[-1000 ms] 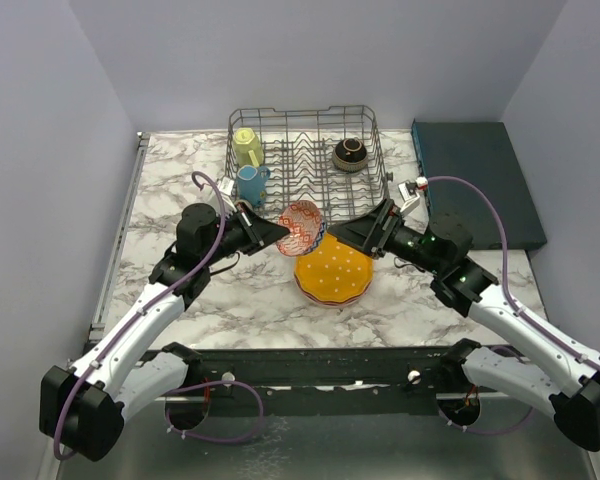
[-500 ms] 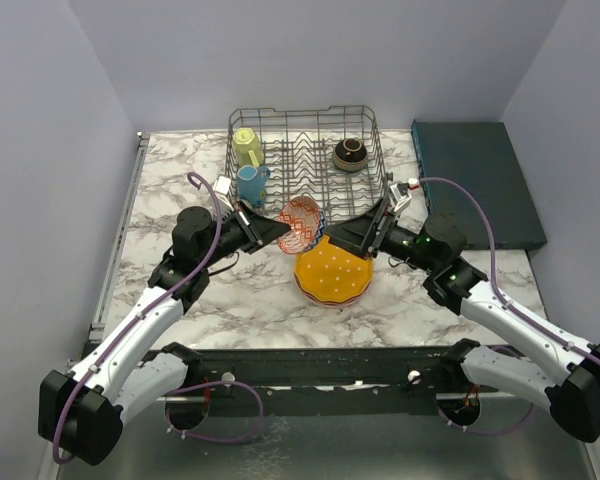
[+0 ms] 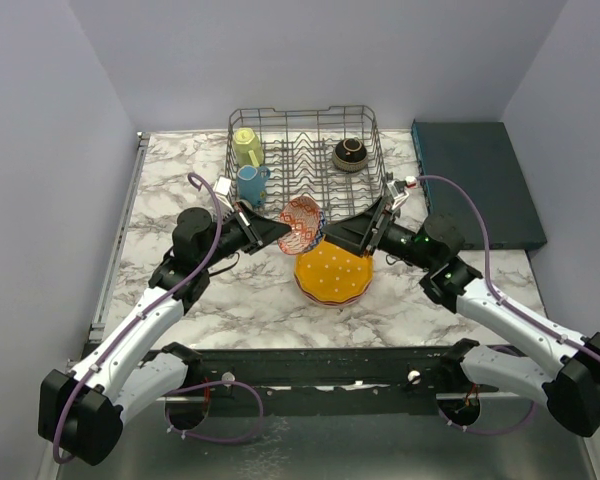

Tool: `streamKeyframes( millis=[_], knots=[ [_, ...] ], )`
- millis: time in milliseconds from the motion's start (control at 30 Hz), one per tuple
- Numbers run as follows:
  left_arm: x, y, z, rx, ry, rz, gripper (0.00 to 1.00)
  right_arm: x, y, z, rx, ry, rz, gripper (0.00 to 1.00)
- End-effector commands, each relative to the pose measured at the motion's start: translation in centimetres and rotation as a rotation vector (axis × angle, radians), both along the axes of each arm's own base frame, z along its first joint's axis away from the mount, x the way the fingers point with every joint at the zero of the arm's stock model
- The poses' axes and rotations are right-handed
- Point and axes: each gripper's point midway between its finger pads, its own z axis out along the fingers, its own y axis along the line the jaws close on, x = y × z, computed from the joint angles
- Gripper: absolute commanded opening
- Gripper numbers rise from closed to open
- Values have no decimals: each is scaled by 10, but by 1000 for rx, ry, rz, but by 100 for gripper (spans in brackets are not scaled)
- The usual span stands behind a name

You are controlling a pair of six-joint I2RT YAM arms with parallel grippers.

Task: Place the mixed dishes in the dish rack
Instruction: Turn the bowl upside down on the dish rack.

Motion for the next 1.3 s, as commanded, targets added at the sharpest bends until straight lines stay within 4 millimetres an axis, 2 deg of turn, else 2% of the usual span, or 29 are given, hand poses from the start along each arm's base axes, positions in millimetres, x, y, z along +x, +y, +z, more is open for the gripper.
streamKeyframes(
  millis=[0,533,1267],
  knots=[
    [-4,-3,16,-43,-54,-25,0,-3,2,11,41,-39,34,100],
    [-2,-5,6,-34,-27,-29,0,-1,7,21,68,-61,54,100],
    [7,-1,-10,50,6,2,0,9,16,19,51,-35,44,99]
  ],
)
